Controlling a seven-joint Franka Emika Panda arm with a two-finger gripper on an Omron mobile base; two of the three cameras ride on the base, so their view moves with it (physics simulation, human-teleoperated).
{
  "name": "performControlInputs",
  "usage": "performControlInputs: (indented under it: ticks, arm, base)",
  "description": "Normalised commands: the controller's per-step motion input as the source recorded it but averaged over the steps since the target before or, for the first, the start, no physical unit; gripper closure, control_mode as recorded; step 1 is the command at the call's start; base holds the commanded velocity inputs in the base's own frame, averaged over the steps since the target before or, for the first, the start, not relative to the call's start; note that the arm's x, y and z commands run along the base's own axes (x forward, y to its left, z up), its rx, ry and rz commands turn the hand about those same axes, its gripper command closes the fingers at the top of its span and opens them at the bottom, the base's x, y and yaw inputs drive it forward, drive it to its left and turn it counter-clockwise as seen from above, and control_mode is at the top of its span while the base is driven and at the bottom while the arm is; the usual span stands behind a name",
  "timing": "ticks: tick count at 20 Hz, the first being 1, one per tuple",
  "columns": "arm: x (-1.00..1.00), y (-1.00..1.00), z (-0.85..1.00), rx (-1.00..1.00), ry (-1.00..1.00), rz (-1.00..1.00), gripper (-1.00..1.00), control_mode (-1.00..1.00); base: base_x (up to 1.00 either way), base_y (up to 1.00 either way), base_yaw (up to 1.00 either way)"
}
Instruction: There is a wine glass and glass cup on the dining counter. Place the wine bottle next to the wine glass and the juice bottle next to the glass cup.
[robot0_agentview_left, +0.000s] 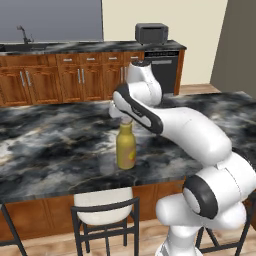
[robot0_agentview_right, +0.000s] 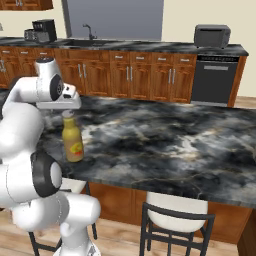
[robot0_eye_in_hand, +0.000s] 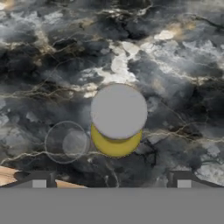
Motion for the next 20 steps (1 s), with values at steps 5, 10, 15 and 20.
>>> performControlInputs:
  ticks: [5, 10, 15, 20]
  arm:
    - [-0.70, -0.16, 0.00, 0.00, -0.11, -0.05, -1.00, -1.00]
    - [-0.67, -0.20, 0.00, 0.02, -0.03, -0.08, -1.00, -1.00]
    - [-0.59, -0.26, 0.00, 0.06, -0.03, -0.07, -1.00, -1.00]
    - [-0.39, -0.23, 0.00, 0.10, 0.00, -0.04, -1.00, -1.00]
  base:
    - [0.00, 0.00, 0.00]
    - [0.00, 0.00, 0.00]
    - [0.00, 0.00, 0.00]
    - [0.00, 0.00, 0.00]
